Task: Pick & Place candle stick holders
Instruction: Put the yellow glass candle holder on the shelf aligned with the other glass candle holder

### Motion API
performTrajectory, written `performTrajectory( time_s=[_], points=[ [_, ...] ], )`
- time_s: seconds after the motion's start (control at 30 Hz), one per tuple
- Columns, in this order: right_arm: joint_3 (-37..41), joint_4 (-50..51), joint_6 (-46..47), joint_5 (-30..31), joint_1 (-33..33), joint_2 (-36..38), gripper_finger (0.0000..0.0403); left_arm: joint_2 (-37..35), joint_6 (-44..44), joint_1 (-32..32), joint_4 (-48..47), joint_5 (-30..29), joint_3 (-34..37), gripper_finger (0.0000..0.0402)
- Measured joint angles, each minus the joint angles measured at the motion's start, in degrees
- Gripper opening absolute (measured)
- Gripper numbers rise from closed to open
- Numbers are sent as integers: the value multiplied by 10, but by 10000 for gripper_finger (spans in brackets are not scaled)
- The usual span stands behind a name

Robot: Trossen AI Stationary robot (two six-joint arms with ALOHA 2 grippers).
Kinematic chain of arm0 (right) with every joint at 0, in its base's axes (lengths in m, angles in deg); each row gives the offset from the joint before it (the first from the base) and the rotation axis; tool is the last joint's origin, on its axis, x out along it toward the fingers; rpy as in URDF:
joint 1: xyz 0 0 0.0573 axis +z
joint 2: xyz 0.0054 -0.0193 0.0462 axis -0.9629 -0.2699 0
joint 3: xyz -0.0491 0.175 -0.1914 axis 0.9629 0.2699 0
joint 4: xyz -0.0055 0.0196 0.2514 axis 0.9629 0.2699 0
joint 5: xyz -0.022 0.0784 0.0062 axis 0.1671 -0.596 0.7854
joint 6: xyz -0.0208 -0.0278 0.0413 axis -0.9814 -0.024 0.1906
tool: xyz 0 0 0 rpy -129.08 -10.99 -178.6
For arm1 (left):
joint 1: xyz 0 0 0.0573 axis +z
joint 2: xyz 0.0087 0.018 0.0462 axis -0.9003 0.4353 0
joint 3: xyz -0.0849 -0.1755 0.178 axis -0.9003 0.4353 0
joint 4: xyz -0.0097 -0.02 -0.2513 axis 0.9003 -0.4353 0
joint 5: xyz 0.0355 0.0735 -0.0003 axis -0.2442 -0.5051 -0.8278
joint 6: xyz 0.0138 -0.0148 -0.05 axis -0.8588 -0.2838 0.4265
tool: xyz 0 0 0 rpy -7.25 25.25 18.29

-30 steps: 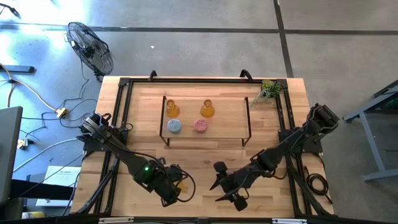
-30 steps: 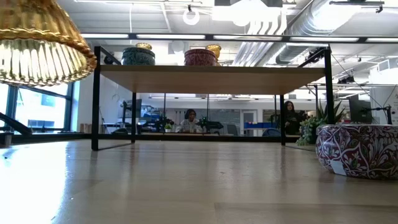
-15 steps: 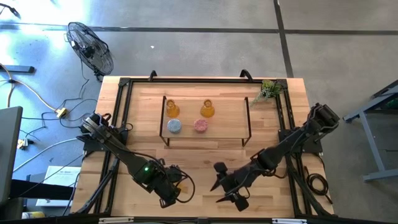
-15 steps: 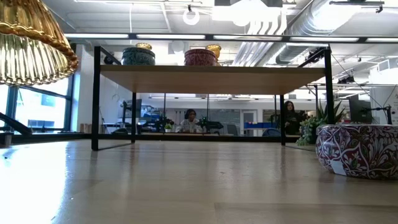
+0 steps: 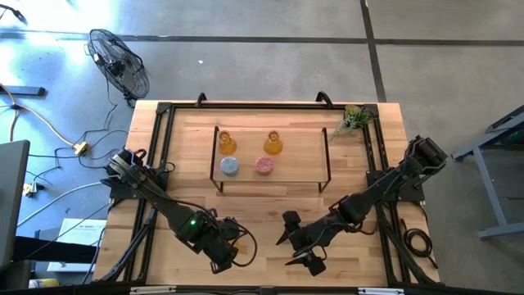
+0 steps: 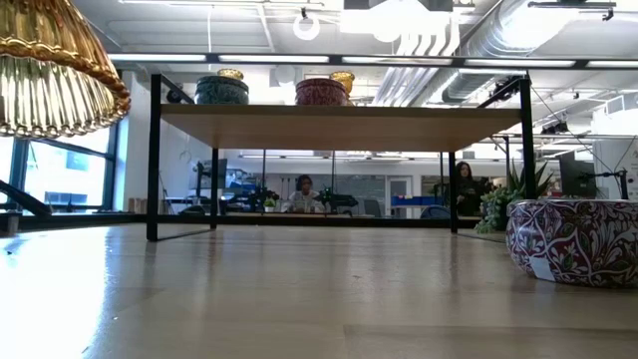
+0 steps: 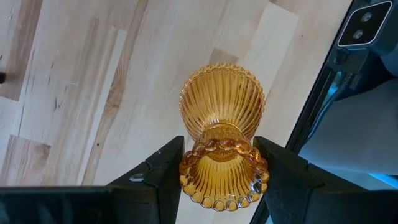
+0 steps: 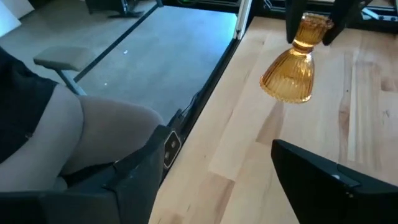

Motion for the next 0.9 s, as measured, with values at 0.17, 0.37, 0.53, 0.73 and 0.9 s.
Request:
performTrajectory(
  time_s=[0.17,0.37,0.53,0.73,0.9],
  points=[
    [0,0,0,-1,0,0,292,0,0,0,0,0,0,171],
    [0,-1,0,0,0,0,292,0,-2,0,0,0,0,171],
    [0,-1,-1,0,0,0,291,0,-2,0,0,2,0,171],
    [0,-1,-1,0,0,0,291,0,-2,0,0,7,0,171],
    [0,-1,-2,0,0,0,291,0,-15,0,-5,8,0,171]
  ],
)
